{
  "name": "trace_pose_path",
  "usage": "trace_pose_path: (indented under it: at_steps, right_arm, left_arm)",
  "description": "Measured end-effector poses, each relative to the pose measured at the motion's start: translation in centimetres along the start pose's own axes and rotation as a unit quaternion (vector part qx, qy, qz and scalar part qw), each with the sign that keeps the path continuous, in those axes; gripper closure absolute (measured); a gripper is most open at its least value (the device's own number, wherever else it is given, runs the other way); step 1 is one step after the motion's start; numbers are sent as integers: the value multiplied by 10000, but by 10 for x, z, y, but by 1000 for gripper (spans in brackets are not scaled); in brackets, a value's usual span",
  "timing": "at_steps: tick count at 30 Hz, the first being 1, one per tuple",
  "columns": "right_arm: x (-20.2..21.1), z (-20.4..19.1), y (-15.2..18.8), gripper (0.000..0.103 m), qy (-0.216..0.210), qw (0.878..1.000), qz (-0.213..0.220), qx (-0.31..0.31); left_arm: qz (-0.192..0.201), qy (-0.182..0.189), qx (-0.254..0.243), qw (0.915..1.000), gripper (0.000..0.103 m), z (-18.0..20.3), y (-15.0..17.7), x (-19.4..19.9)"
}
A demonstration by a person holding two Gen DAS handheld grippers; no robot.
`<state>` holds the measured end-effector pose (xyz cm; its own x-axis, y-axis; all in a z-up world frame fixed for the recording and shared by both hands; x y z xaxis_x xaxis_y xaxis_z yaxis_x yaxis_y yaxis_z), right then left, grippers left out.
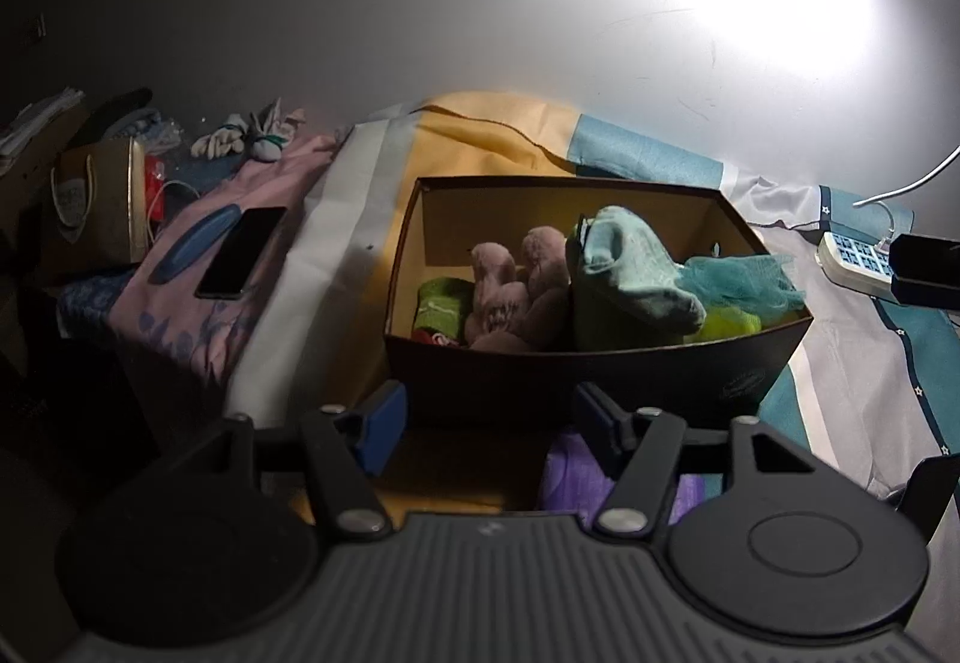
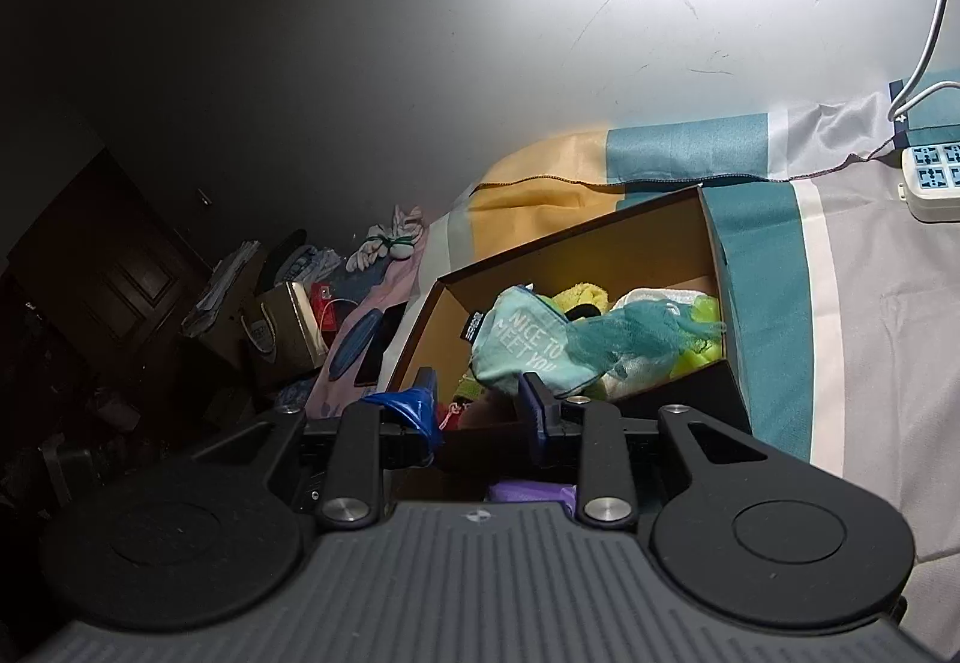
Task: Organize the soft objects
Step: 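Withdraw both tools back from the box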
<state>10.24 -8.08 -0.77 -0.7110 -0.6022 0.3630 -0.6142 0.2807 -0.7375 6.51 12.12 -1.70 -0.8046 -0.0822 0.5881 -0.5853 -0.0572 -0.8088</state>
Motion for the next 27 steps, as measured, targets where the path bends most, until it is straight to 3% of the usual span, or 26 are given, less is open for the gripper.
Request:
trace_pose_path:
  at_steps: [7,15,21,27]
  right_arm:
    - [8,6,33,90,29,9999,-78,-97]
    - [13,8,66,89,401,9988,-270,-24]
    - [14,-2,75,89,925,9946,-214,423]
    - [16,-4,72,89,1558,9867,-6,466]
  left_arm:
    - [-378,-239,-169,9989,37,9,30,5]
    - [-677,-386,-254,9966,37,11,45,1]
    - [-800,-323,-367,9956,36,8,44,-8]
    - [-814,-248,-608,9945,36,7,37,-16]
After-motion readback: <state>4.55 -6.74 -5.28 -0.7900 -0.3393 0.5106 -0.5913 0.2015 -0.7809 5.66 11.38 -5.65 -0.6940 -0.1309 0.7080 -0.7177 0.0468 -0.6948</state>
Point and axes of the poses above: each gripper's, at about its wrist camera, not at the fingertips, and x roughly against the way its jaws point, z to its right, y to its underside, the point moved 10 cm from there along -x, roughly the way its jaws point, and after that the axes turned 6 degrees about z, right-handed, at the moved point
